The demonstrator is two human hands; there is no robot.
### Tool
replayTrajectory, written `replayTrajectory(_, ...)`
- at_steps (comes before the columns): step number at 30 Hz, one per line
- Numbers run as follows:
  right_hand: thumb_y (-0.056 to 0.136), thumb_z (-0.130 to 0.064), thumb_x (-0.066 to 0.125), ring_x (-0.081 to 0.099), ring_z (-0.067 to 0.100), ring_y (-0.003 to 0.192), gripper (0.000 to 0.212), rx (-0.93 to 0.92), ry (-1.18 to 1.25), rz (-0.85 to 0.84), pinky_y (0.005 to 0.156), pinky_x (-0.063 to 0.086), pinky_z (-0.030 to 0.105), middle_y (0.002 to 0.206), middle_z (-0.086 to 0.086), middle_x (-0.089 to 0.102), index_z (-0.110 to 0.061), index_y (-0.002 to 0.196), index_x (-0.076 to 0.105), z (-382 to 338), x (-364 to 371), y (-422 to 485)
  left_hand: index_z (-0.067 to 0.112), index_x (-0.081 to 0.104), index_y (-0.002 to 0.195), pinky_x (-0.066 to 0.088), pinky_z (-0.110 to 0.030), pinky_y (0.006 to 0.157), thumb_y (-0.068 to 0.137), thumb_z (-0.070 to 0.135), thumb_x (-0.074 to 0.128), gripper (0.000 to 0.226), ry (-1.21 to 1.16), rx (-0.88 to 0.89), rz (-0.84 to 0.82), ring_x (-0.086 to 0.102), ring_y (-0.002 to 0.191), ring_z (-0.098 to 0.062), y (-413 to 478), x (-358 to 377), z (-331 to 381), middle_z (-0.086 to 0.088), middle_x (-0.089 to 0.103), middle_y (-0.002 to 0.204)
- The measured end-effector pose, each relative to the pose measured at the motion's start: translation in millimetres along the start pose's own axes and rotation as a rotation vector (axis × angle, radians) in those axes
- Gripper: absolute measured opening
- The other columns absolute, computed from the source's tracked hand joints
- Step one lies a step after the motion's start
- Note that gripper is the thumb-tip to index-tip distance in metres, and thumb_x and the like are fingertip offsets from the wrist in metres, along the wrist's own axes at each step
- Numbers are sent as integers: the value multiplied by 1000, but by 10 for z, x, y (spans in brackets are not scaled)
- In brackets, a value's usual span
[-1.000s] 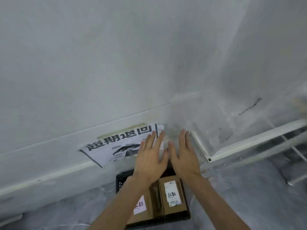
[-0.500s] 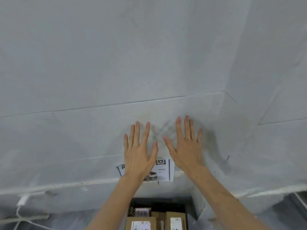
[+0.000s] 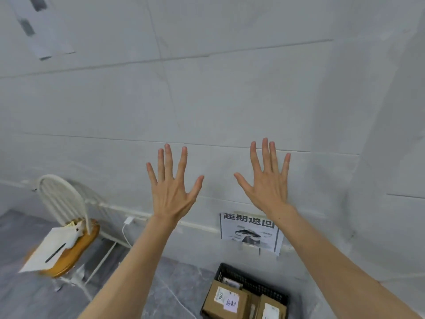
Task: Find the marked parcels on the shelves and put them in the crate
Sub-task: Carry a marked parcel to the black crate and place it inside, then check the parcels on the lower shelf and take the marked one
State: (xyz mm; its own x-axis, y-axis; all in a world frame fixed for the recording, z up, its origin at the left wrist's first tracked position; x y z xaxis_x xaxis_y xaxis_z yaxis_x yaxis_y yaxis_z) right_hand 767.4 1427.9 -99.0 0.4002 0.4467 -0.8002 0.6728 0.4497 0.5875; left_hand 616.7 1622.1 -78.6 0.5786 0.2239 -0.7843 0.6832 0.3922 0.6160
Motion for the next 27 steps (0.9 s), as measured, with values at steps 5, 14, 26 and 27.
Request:
replayTrajectory(5,95,-69,30,-1,28,155,87,-103,41,70,119,8,65,168,12,0,-18,160,3,-579,-361,-160,30,3,161,4,-64,120,93,69,31,83,76,-86,38,-6,155,-29,-396,-643,-590,-10,-4,169)
replayTrajectory(14,95,-69,27,-1,26,155,86,-326,176,78,121,5,62,168,11,1,-19,161,4,-2158,-939,-683,29,9,161,5,-61,122,93,67,35,82,174,-262,119,-1,156,-29,-1581,-1896,-1672,-11,3,169)
replayTrajectory(26,93,-69,29,12,29,154,85,-825,522,48,120,9,60,167,12,13,-18,160,13,-5286,-1831,-2183,23,21,160,9,-62,121,93,62,40,79,507,-661,268,7,155,-31,-3868,-4100,-3124,-16,14,166)
replayTrajectory(27,93,-69,30,12,28,154,85,-863,565,41,120,10,60,166,12,15,-18,160,14,-5518,-1918,-2344,23,21,160,10,-62,121,93,63,40,79,544,-708,276,7,155,-31,-4106,-4277,-3207,-16,15,166)
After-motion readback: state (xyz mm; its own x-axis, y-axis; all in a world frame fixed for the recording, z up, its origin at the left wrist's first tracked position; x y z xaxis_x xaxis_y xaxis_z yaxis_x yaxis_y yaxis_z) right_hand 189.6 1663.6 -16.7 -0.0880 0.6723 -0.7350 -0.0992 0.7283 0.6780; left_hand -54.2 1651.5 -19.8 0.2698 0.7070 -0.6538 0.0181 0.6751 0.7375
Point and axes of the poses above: each hand's wrist, its own y-axis towards the middle knuckle, its own x-axis out of the palm, z = x × y, the point moved 10 cm from there along y, towards the middle knuckle
